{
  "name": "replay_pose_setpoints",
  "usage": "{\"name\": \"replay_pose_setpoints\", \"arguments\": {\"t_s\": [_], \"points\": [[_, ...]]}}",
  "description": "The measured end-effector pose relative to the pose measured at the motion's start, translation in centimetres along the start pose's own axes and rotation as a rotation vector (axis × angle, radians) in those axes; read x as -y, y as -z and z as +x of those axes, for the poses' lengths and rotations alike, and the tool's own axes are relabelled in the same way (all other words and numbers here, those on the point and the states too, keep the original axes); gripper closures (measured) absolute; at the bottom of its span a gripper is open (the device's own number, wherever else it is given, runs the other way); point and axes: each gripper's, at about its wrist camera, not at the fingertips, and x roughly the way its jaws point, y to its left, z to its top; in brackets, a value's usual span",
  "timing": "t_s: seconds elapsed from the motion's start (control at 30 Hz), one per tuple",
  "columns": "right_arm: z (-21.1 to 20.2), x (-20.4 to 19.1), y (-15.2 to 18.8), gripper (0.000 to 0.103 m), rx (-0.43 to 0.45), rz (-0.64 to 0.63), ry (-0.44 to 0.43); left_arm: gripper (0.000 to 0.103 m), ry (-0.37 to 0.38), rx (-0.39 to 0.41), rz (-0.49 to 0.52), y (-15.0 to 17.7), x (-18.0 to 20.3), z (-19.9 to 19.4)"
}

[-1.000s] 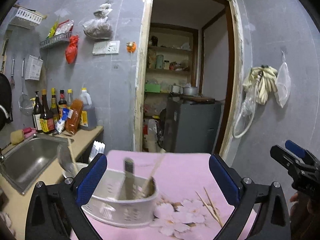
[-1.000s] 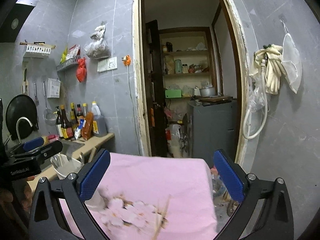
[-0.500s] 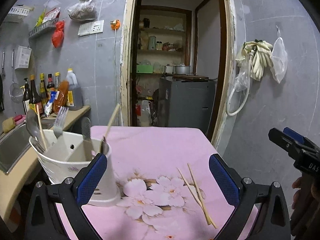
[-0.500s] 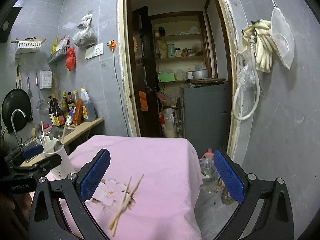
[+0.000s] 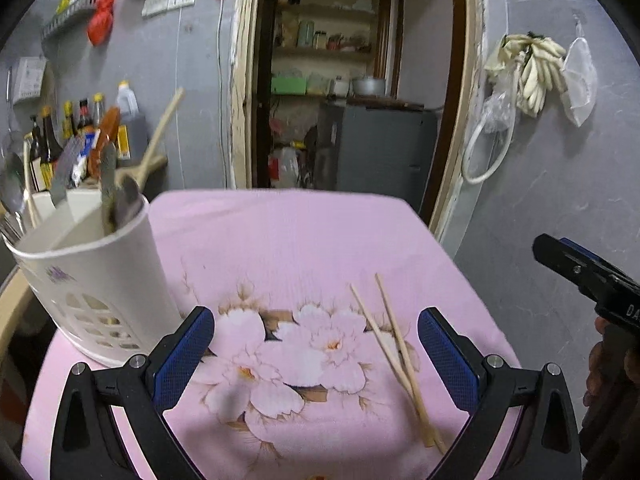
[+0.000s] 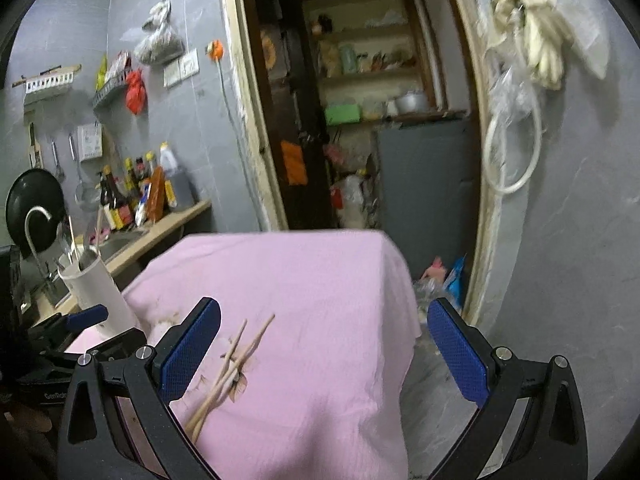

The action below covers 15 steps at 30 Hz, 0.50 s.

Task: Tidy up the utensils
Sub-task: 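Move both grippers back to the two remaining wooden chopsticks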

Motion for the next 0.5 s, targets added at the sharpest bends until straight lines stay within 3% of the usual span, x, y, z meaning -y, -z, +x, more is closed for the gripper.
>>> {"name": "replay_pose_setpoints", "arguments": {"t_s": [0.2,0.3,0.4,0.5], "points": [[3.7,-0.3,1.3,0.002,-0.114,-0.015,-0.067,0.003,0.02,-0.088,-0.03,0.5,-0.4,2.5],[5.0,-0.2,2.1,0.002,-0.164,-0.005,-0.089,0.012,0.044,-0.12,-0.05,0.4,-0.7,3.3],[6.4,-0.2,2.9,0.009,-0.221,0.003,-0.119,0.02,0.071,-0.157,-0.066,0.6,-0.9,4.3],[7.6,-0.4,3.4,0.024,-0.262,-0.003,-0.13,0.03,0.101,-0.196,-0.087,0.8,-1.2,5.2]]}}
